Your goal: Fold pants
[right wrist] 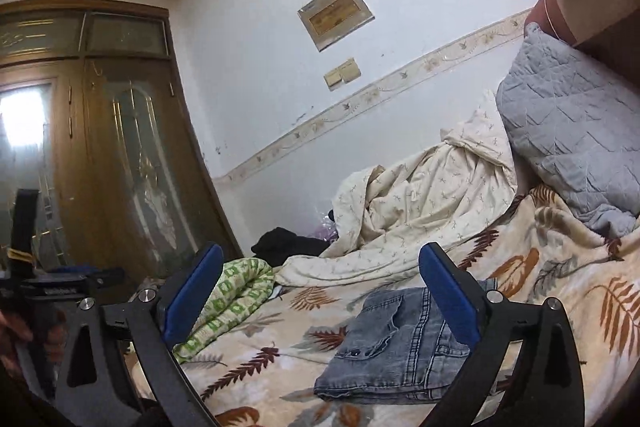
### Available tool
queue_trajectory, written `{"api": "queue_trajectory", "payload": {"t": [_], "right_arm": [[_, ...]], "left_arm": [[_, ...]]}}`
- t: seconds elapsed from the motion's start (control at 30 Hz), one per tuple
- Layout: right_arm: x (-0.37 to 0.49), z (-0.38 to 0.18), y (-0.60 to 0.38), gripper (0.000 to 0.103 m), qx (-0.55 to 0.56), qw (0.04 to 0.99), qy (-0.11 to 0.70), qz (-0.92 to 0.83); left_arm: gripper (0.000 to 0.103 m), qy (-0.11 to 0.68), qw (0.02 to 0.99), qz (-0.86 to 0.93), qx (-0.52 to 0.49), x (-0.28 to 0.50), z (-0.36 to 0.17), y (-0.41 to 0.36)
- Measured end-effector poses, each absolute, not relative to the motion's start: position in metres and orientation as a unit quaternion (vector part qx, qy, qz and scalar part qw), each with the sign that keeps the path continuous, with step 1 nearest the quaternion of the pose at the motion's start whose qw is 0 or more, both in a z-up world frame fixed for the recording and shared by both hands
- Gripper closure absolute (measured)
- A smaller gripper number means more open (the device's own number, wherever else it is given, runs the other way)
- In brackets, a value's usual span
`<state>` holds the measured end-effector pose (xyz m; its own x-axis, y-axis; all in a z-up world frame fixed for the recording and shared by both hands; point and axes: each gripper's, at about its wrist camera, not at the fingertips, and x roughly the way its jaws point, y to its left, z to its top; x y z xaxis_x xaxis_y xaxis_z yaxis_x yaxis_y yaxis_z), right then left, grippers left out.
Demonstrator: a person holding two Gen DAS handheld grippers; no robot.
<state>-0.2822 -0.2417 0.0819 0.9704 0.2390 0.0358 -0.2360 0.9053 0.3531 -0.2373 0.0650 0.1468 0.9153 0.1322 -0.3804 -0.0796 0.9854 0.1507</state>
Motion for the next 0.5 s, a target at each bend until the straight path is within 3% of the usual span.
{"api": "queue_trajectory", "payload": {"t": [0.5], "right_arm": [[-0.306,0.091,-0.263,0.003,0.211,0.97,-0.049,0.108]], "left_arm": [[0.0,0.131,0.983,0.126,0.04,-0.275,0.207,0.085]]}}
